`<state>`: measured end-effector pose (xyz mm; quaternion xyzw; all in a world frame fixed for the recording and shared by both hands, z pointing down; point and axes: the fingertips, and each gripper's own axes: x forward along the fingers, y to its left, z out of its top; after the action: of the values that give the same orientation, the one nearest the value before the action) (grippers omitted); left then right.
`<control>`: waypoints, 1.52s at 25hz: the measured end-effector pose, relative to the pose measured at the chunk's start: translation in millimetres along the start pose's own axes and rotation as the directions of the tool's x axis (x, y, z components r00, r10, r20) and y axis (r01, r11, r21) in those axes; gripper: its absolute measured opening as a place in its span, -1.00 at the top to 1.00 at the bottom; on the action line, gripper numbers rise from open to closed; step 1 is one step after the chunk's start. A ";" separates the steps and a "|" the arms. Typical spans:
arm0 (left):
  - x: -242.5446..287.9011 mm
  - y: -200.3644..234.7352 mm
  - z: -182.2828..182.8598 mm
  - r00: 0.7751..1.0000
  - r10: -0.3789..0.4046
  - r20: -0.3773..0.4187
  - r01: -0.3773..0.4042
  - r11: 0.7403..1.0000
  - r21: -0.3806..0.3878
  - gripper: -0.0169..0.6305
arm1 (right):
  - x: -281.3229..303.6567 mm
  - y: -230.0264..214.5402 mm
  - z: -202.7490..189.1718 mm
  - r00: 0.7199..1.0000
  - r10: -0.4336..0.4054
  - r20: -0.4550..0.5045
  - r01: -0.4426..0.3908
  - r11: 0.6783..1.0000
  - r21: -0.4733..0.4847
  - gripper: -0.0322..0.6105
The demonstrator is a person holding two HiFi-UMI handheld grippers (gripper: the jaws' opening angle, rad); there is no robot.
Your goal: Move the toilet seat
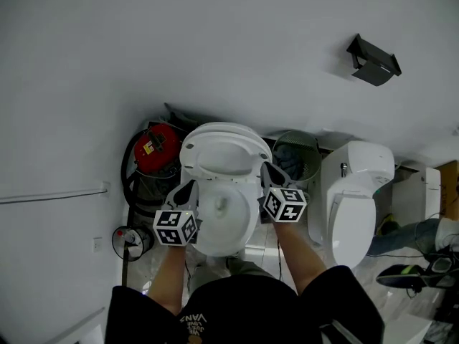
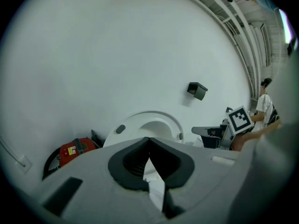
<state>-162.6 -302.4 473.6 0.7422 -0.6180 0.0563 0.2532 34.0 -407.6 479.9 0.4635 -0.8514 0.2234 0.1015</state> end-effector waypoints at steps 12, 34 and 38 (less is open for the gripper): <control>-46.1 -18.9 18.0 0.996 -0.092 0.014 0.091 0.993 0.074 0.95 | -73.7 41.4 2.6 0.999 -0.013 0.045 0.013 1.000 -0.013 0.90; -166.1 -51.9 2.8 0.981 -0.191 0.019 0.185 0.967 0.178 0.95 | -204.9 120.2 -22.2 0.989 -0.067 0.129 0.067 0.998 0.004 0.90; -190.2 -51.9 -8.1 0.980 -0.199 0.016 0.191 0.957 0.216 0.95 | -225.2 136.9 -36.5 0.986 -0.079 0.146 0.079 0.997 0.004 0.90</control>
<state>-155.4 -124.2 389.3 0.8233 -0.5369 0.0831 0.1644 42.2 -158.4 387.3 0.5120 -0.8377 0.1839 0.0479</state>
